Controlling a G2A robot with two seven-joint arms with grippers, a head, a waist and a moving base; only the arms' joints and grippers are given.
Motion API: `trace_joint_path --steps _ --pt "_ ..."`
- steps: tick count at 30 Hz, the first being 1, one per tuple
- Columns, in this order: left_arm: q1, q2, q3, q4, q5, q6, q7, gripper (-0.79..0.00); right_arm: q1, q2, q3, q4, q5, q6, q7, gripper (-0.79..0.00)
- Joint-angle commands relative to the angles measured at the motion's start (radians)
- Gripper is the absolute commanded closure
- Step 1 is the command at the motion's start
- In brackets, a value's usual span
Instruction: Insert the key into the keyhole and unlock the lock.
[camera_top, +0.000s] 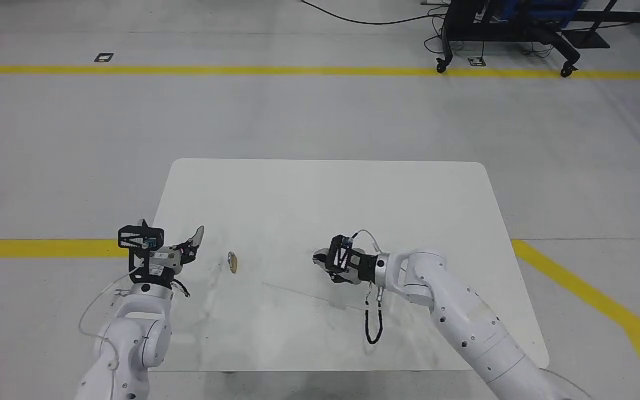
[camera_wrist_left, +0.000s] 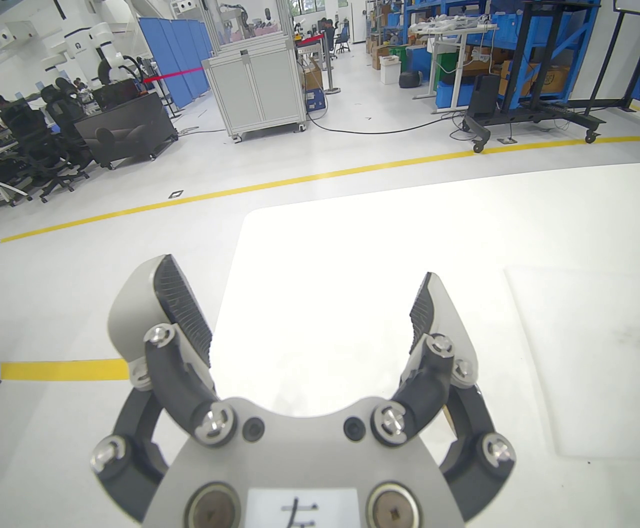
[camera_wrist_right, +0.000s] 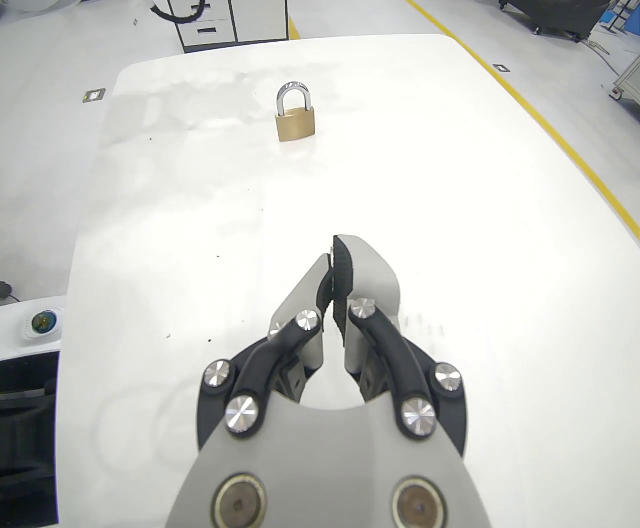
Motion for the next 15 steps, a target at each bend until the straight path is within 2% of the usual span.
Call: trace_joint_path --steps 1,4,7,11,15 --pt "0.0 0.0 0.0 0.0 0.0 0.0 0.0 -0.785 -0.009 0.0 0.019 -0.015 0.127 -0.064 -0.095 0.0" --pt "0.0 0.0 0.0 0.0 0.0 0.0 0.0 -0.785 -0.013 0.006 0.062 -0.018 0.278 -0.194 -0.217 0.0" --pt "0.0 0.0 0.0 0.0 0.0 0.0 0.0 -0.785 -0.011 0.011 0.088 -0.012 0.371 -0.272 -0.253 0.0" --pt "0.0 0.0 0.0 0.0 0.0 0.0 0.0 -0.785 -0.014 0.021 0.096 -0.007 0.461 -0.272 -0.239 0.0" --pt "0.0 0.0 0.0 0.0 0.0 0.0 0.0 -0.785 -0.014 0.021 0.096 -0.007 0.461 -0.272 -0.239 0.0"
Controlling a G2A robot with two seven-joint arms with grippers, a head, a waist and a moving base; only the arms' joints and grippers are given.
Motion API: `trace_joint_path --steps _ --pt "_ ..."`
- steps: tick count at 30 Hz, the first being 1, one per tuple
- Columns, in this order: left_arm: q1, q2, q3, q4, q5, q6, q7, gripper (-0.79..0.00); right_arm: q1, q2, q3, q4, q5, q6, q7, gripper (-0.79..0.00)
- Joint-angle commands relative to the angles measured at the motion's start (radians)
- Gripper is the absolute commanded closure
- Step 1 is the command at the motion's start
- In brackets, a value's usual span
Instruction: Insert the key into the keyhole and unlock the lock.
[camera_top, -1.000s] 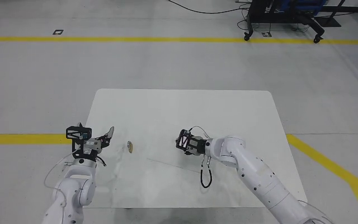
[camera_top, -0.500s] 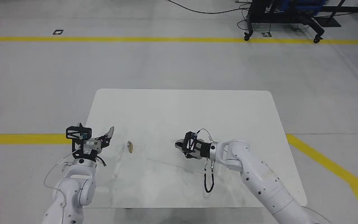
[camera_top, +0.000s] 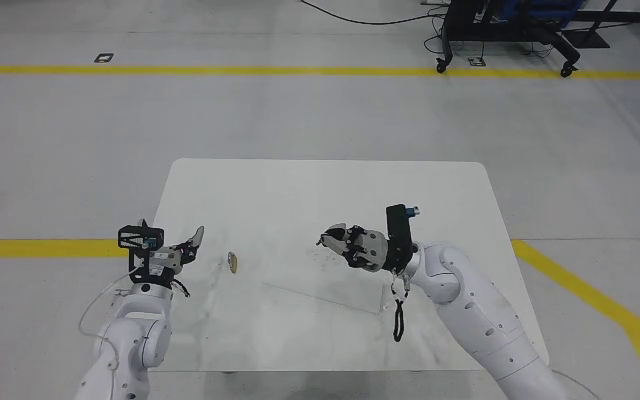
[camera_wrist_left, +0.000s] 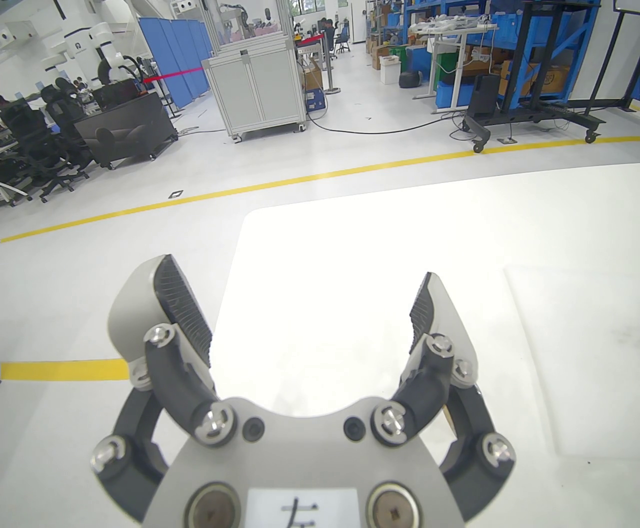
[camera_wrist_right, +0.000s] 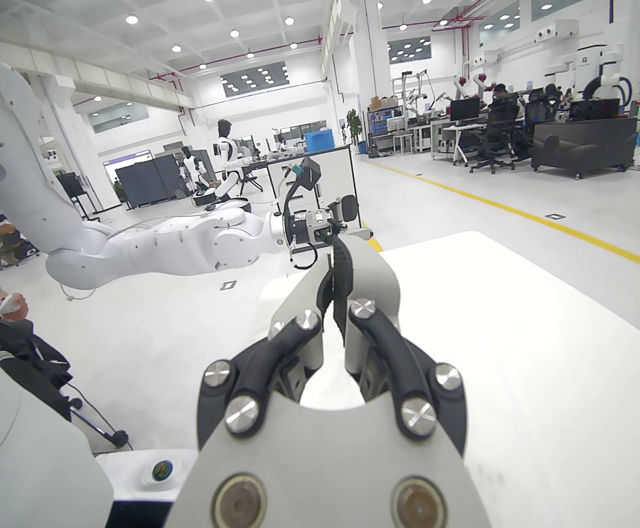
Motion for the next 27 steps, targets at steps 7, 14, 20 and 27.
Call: trace_joint_path --steps 7,14,20,27 --pt "0.031 -0.008 -0.035 -0.064 -0.116 0.0 0.103 -0.785 0.0 0.0 0.0 0.0 -0.002 0.0 0.0 0.0" --pt "-0.071 -0.015 0.019 -0.107 -0.568 -0.297 -0.031 -0.785 0.0 0.0 0.0 0.0 -0.002 0.0 0.0 0.0" --pt "-0.185 -0.019 0.085 -0.087 -0.82 -0.31 -0.24 -0.785 0.0 0.0 0.0 0.0 -0.002 0.0 0.0 0.0" --pt "-0.181 -0.019 0.09 -0.08 -0.824 -0.306 -0.246 -0.785 0.0 0.0 0.0 0.0 -0.002 0.0 0.0 0.0"
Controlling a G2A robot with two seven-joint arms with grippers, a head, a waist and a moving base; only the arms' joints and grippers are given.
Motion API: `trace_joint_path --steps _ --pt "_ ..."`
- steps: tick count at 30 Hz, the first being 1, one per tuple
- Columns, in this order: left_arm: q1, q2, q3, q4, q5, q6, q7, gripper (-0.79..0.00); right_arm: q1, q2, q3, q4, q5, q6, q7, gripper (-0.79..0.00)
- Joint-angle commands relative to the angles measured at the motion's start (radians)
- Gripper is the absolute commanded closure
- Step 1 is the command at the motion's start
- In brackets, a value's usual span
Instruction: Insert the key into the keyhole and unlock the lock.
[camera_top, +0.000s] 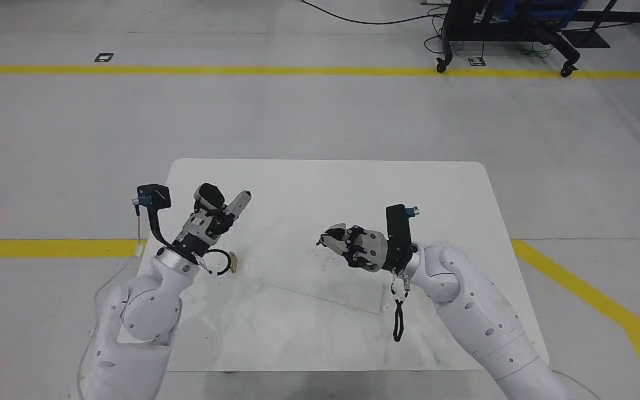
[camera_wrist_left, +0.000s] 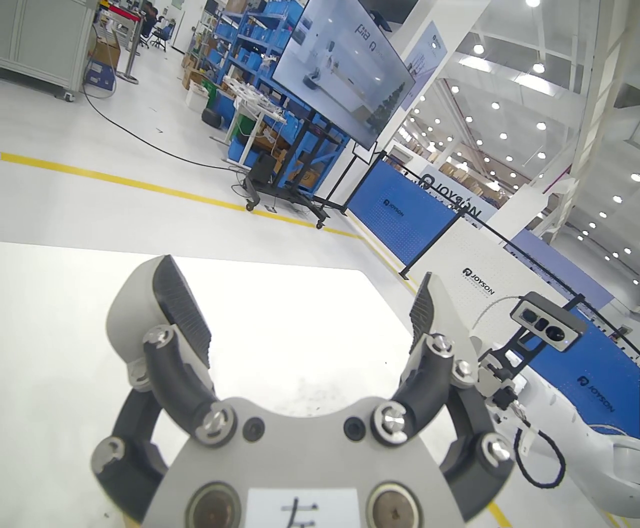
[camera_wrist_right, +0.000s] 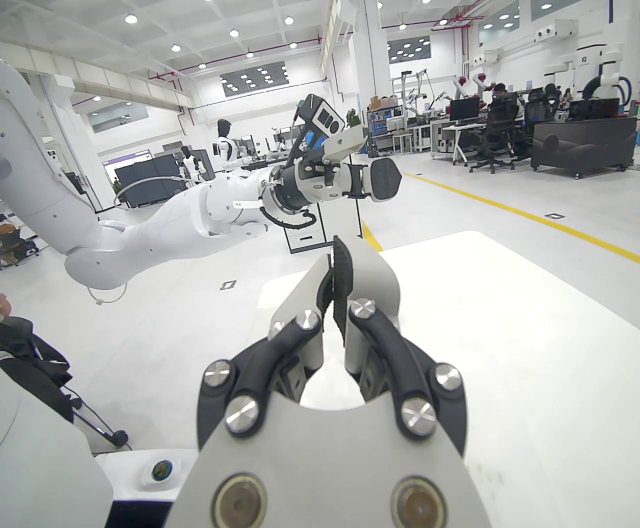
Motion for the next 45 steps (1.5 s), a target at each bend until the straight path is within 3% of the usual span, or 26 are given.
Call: trace_joint_path --steps 1,4,7,9,12,15,19,21,26,28,31,38,45 --pt "0.009 -0.002 0.017 0.014 -0.045 -0.003 -0.023 -0.785 0.0 0.0 0.0 0.0 0.0 0.0 0.0 0.0" --pt "-0.001 -0.001 0.015 0.078 -0.317 -0.072 -0.135 -0.785 -0.008 -0.002 -0.01 0.0 0.022 0.004 -0.001 0.0" --pt "-0.032 0.0 0.003 0.159 -0.61 -0.14 -0.253 -0.785 0.009 -0.014 -0.062 0.038 0.168 -0.002 -0.015 0.0" --pt "-0.063 0.003 -0.001 0.206 -0.835 -0.165 -0.39 -0.785 0.04 -0.024 -0.107 0.092 0.273 -0.002 -0.016 0.0" --pt "-0.138 0.011 0.002 0.276 -1.085 -0.131 -0.657 -0.785 0.083 -0.039 -0.18 0.164 0.421 -0.002 -0.002 0.0" --pt "-0.228 0.014 0.033 0.376 -1.231 -0.091 -0.894 -0.785 0.114 -0.05 -0.224 0.209 0.528 -0.002 0.017 0.0" --pt "-0.326 0.011 0.082 0.514 -1.252 -0.133 -1.058 -0.785 0.126 -0.054 -0.246 0.223 0.619 -0.002 0.046 0.0" --pt "-0.352 0.009 0.106 0.549 -1.206 -0.181 -1.089 -0.785 0.126 -0.052 -0.246 0.227 0.644 -0.002 0.065 0.0" --pt "-0.352 0.012 0.166 0.506 -1.062 -0.228 -1.043 -0.785 0.126 -0.051 -0.254 0.238 0.681 -0.002 0.124 0.0" --pt "-0.344 0.017 0.179 0.48 -0.993 -0.257 -1.013 -0.674 0.127 -0.053 -0.257 0.245 0.689 -0.002 0.141 0.0" --pt "-0.333 0.02 0.192 0.462 -0.971 -0.295 -0.976 -0.582 0.134 -0.058 -0.263 0.26 0.695 -0.002 0.157 0.0" --pt "-0.322 0.025 0.217 0.444 -0.832 -0.356 -0.893 -0.551 0.15 -0.073 -0.276 0.288 0.699 -0.002 0.179 0.0" --pt "-0.308 0.028 0.238 0.425 -0.753 -0.356 -0.835 -0.385 0.15 -0.078 -0.252 0.294 0.625 0.013 0.168 0.0"
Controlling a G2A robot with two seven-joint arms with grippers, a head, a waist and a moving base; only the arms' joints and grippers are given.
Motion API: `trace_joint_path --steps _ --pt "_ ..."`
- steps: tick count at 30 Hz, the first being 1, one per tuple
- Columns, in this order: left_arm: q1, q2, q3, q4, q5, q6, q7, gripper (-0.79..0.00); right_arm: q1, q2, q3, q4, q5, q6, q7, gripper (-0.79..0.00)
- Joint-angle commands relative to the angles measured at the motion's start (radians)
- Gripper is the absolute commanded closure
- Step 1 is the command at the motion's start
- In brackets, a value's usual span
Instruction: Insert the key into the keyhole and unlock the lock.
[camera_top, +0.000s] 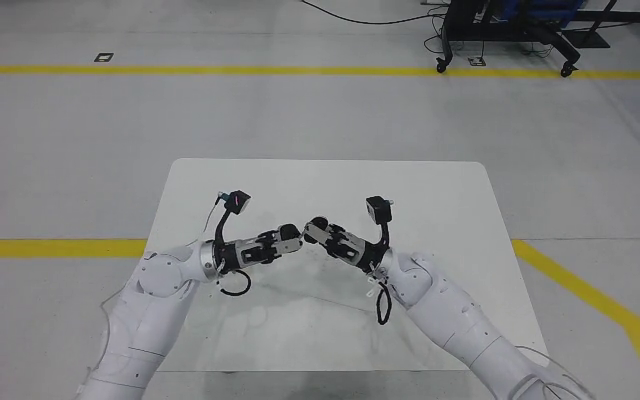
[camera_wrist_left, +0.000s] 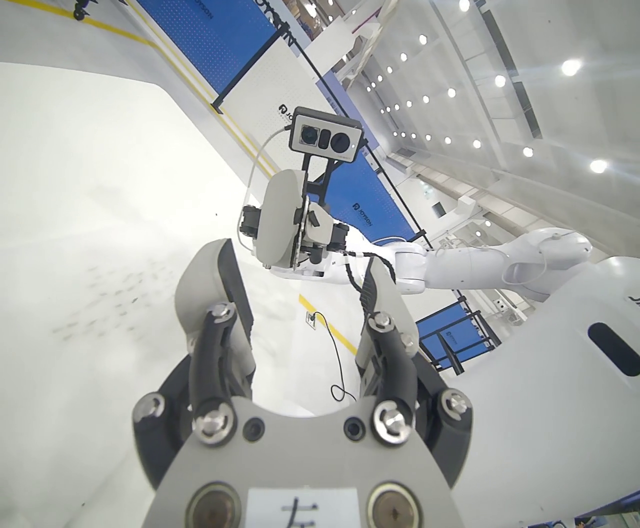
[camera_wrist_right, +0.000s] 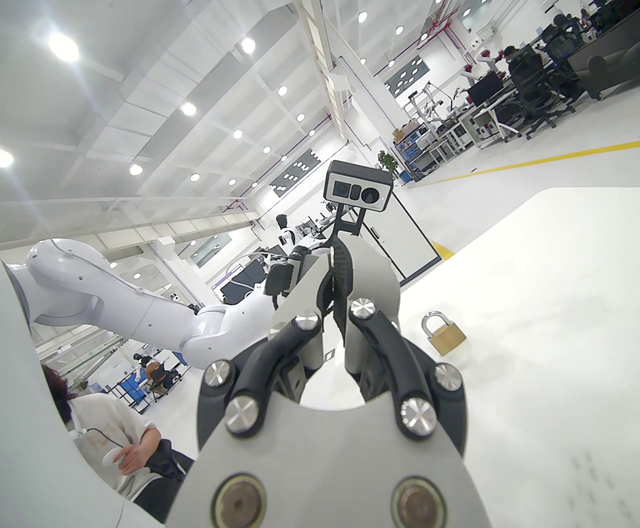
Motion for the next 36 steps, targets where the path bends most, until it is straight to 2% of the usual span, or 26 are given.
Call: trace_joint_path --steps 1,2,4,10,12,15,20,23,25,31,33,34,35,36 --pt "0.003 0.001 0.002 -0.005 0.015 -0.001 0.019 -0.332 -0.002 -0.001 0.011 -0.005 -0.043 0.018 -0.009 0.0" --pt "0.005 0.001 0.0 -0.006 0.024 0.001 0.04 -0.265 -0.006 -0.002 0.014 -0.01 -0.057 0.021 -0.017 0.0" --pt "0.01 0.001 0.004 -0.017 0.046 0.004 0.067 -0.212 -0.012 -0.004 0.016 -0.018 -0.082 0.029 -0.026 0.0" --pt "0.019 0.004 0.011 -0.033 0.084 0.01 0.111 -0.219 -0.023 -0.01 0.019 -0.03 -0.102 0.036 -0.032 0.0" --pt "0.02 0.006 0.012 -0.036 0.091 0.01 0.119 -0.194 -0.025 -0.011 0.021 -0.033 -0.104 0.036 -0.029 0.0" --pt "0.023 0.008 0.011 -0.038 0.103 0.009 0.135 -0.083 -0.03 -0.012 0.029 -0.037 -0.106 0.038 -0.026 0.0" --pt "0.031 0.012 0.007 -0.044 0.138 0.008 0.173 -0.028 -0.039 -0.01 0.049 -0.047 -0.112 0.039 -0.023 0.0" --pt "0.034 0.014 0.01 -0.049 0.134 0.005 0.169 -0.062 -0.048 -0.008 0.063 -0.056 -0.118 0.042 -0.021 0.0" --pt "0.035 0.016 0.014 -0.052 0.112 0.003 0.154 -0.163 -0.053 -0.007 0.069 -0.061 -0.12 0.043 -0.018 0.0" --pt "0.035 0.021 0.016 -0.054 0.099 0.006 0.149 -0.252 -0.06 -0.009 0.076 -0.066 -0.118 0.052 -0.004 0.0" --pt "0.035 0.022 0.019 -0.054 0.098 0.009 0.152 -0.256 -0.06 -0.01 0.077 -0.066 -0.117 0.053 -0.001 0.0" --pt "0.034 0.022 0.02 -0.053 0.098 0.012 0.153 -0.197 -0.06 -0.011 0.077 -0.066 -0.117 0.054 0.001 0.0" --pt "0.033 0.023 0.022 -0.052 0.098 0.014 0.154 0.0 -0.06 -0.011 0.078 -0.066 -0.117 0.055 0.003 0.0" --pt "0.032 0.023 0.023 -0.052 0.099 0.016 0.154 0.0 -0.06 -0.012 0.078 -0.065 -0.116 0.057 0.004 0.0"
